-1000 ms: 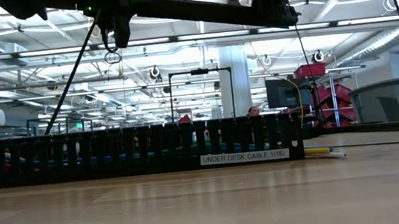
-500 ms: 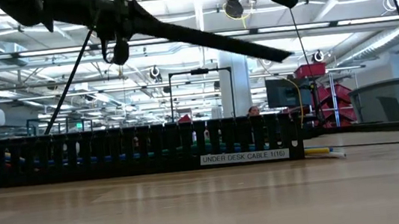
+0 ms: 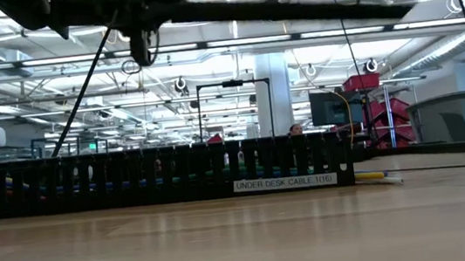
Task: Ziptie cables
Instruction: Insert the black cover of the black cable duct
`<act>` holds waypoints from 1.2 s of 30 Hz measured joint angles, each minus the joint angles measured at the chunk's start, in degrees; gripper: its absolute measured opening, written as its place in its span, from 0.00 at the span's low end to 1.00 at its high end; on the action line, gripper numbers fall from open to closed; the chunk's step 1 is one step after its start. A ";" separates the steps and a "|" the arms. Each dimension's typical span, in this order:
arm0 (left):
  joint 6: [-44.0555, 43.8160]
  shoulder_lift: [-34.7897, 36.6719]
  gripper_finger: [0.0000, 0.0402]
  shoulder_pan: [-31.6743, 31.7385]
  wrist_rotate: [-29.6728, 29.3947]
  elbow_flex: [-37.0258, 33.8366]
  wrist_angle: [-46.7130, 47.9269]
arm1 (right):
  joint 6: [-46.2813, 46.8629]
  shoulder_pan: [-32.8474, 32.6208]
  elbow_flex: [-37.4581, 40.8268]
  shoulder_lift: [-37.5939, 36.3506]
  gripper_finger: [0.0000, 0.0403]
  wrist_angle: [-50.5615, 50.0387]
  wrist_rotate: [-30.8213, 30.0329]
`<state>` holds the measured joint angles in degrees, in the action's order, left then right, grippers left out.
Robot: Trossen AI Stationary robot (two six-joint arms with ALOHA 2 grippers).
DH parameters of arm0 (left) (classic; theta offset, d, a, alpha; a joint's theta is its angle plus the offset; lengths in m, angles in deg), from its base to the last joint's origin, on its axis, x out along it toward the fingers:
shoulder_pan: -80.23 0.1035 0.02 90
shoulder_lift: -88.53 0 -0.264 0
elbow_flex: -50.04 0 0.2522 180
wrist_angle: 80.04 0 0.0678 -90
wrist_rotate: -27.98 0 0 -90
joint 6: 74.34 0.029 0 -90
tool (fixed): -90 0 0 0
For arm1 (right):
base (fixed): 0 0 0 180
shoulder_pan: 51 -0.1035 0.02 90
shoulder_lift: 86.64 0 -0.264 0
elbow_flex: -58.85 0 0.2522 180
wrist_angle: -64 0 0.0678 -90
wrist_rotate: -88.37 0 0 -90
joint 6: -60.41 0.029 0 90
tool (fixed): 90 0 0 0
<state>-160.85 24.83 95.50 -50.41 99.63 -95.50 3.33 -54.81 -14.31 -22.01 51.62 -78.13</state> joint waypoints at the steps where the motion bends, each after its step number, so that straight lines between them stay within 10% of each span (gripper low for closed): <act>1: -0.01 0.34 0.02 -0.34 2.88 0.00 0.29 | 1.72 0.70 0.02 -1.23 0.17 0.32 -1.61; 8: 1.61 9.99 0.02 -4.75 4.92 0.05 14.45 | 7.99 4.46 0.02 -11.68 0.17 -0.08 -12.28; 19: -6.19 29.98 0.02 -24.58 -30.54 0.01 51.43 | 9.11 4.41 0.00 -19.00 0.17 0.60 -13.63; 25: -10.48 28.02 0.02 -32.97 -35.81 0.03 54.93 | 12.98 2.00 0.00 -14.92 0.17 -0.35 -12.49; 30: -10.45 27.26 0.02 -34.58 -44.70 -0.03 55.90 | 30.24 -6.74 0.00 -9.80 0.17 -10.18 0.65; 36: -8.60 31.84 0.02 -34.43 -55.42 -0.01 57.61 | 76.25 -8.19 0.00 -3.98 0.17 -34.43 42.42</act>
<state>-169.45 56.67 61.07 -105.82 99.61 -37.89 79.58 -63.00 -14.31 -25.99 17.18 -35.72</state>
